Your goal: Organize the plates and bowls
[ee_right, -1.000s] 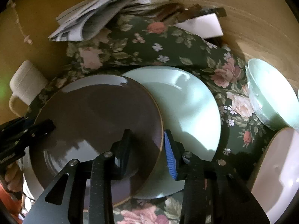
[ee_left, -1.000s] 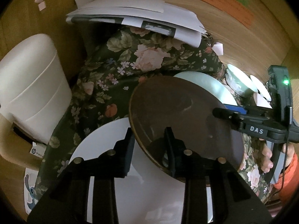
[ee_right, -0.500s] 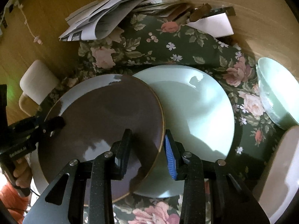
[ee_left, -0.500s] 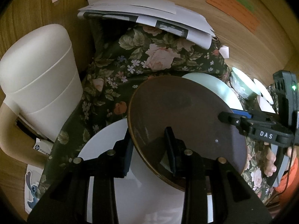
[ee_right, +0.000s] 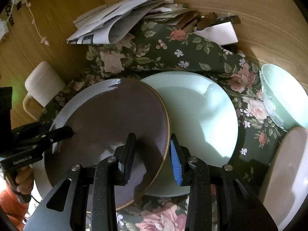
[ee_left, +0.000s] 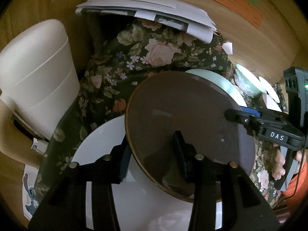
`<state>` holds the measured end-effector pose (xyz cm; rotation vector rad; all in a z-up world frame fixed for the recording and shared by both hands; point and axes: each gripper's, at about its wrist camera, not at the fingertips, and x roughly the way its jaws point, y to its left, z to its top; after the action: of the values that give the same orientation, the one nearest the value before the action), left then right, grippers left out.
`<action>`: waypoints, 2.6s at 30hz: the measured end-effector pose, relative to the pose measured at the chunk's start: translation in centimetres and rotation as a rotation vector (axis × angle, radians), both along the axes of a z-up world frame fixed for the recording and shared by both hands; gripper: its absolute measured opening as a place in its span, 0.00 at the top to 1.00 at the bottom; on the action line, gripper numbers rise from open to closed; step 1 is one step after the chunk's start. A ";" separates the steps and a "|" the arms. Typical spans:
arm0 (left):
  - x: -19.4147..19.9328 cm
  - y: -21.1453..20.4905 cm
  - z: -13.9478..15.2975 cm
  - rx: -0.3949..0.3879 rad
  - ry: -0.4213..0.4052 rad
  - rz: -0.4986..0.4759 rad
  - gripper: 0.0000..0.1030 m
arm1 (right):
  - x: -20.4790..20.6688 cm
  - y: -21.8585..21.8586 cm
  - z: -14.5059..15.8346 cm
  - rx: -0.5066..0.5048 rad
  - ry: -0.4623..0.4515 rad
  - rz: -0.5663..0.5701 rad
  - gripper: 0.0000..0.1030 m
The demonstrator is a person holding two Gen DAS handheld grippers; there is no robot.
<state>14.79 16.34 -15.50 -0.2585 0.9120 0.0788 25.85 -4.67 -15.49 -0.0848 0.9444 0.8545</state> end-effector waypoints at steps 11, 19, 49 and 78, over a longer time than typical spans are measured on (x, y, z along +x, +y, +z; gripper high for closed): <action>-0.9 -0.5 0.0 -0.013 -0.011 0.018 0.59 | -1.1 -0.9 0.3 0.018 0.000 -0.026 0.70; -1.3 -1.0 0.2 -0.025 -0.019 0.018 0.59 | -2.3 -2.4 1.1 0.027 -0.010 -0.040 0.70; -4.6 -6.4 3.3 -0.038 -0.098 -0.053 0.59 | -6.7 -9.4 2.7 0.059 -0.033 -0.156 0.70; -7.9 -12.0 3.2 -0.042 -0.099 -0.126 0.59 | -11.4 -15.1 2.3 0.066 -0.020 -0.237 0.70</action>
<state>6.86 4.30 -12.33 -0.2415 0.8303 -0.0692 14.41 -19.73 -13.22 0.0737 0.8868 0.6636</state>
